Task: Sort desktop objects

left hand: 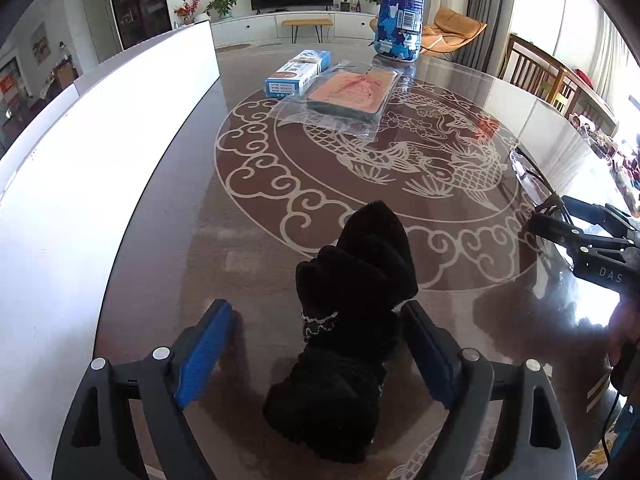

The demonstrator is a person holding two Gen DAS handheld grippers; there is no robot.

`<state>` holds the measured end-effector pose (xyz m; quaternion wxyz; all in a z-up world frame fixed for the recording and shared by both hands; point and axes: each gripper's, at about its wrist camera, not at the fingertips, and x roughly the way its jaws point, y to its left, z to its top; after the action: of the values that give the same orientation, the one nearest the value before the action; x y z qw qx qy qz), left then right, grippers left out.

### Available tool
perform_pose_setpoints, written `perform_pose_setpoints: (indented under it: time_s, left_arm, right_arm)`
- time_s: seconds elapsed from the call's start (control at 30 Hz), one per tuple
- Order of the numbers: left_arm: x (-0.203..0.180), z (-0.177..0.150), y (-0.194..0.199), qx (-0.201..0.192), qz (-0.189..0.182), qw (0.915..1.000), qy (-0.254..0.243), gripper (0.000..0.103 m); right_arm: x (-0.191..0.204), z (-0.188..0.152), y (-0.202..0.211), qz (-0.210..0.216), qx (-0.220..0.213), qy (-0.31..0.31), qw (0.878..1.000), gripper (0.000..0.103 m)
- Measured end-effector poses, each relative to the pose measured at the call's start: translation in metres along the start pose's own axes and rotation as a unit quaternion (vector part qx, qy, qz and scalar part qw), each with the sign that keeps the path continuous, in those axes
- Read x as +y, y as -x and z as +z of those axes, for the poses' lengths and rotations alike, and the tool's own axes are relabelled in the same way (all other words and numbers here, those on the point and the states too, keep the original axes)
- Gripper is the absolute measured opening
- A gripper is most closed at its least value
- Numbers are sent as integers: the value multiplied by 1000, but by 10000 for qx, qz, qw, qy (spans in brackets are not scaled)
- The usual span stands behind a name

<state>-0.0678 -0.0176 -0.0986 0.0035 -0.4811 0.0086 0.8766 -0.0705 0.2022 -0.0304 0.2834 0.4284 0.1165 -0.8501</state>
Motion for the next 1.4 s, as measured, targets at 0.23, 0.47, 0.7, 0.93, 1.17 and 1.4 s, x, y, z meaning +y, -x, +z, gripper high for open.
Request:
perform_pose_setpoints:
  time_s: [0.23,0.47,0.7,0.93,1.17,1.4]
  left_arm:
    - [6,-4,-5,-174,84,9996,186,101]
    - [6,-5,-3,-217,75,9996,165,102]
    - [7,-6,-4,-223,71,9996,166,102]
    - [7,-6,-4,-224,67,9996,165,102]
    - [7,-7,-4,-225,66,9996,165,102]
    - [7,-7,-3,-225,70,9996,167,102]
  right_arm:
    - [1,0,0,-18,6,16,10000,80]
    - [-1,0,-2,-93,45,-35,9999,87]
    - [-2,0,-2,-107,59,-51,9999,89]
    - [-2,0,-2,-107,60,-50,9999,90]
    - [-2,0,-2,-100,61,-49,9999,90]
    - [-2,0,-3,-112,72,-53,9999,92]
